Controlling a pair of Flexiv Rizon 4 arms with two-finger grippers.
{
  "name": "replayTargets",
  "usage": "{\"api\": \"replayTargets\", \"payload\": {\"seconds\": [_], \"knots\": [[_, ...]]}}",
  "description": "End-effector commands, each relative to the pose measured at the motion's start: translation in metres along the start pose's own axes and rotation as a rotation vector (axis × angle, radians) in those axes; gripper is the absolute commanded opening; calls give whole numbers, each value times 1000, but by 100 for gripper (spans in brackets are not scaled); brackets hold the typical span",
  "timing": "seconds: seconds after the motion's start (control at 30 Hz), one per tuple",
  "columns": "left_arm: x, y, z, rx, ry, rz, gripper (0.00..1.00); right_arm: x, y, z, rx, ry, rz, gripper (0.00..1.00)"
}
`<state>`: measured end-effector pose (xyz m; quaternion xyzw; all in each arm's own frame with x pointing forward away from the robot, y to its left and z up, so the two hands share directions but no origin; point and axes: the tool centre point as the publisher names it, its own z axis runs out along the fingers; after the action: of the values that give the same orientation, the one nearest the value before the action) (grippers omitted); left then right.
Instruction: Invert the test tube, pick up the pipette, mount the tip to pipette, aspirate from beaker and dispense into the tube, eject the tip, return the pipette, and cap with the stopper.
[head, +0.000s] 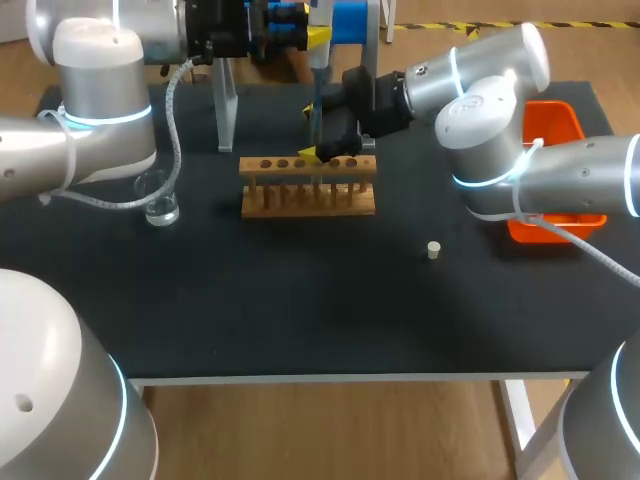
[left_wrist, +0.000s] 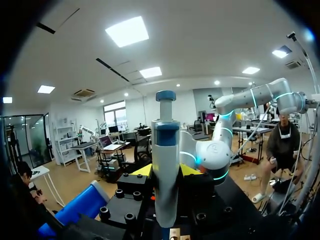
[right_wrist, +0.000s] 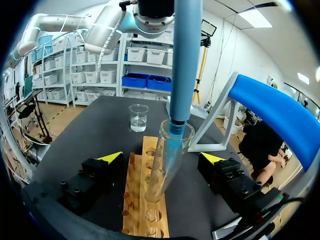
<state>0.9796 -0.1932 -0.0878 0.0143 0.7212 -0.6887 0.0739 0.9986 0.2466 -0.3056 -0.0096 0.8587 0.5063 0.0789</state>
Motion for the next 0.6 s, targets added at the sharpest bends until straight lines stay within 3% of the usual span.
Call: {"api": "replayTargets", "payload": {"seconds": [0.03, 0.6], "knots": [[-3, 4, 0, 7, 6, -3, 0, 0, 0, -1, 2, 0, 0, 100], [-5, 9, 1, 9, 4, -20, 0, 0, 0, -1, 2, 0, 0, 100]]}}
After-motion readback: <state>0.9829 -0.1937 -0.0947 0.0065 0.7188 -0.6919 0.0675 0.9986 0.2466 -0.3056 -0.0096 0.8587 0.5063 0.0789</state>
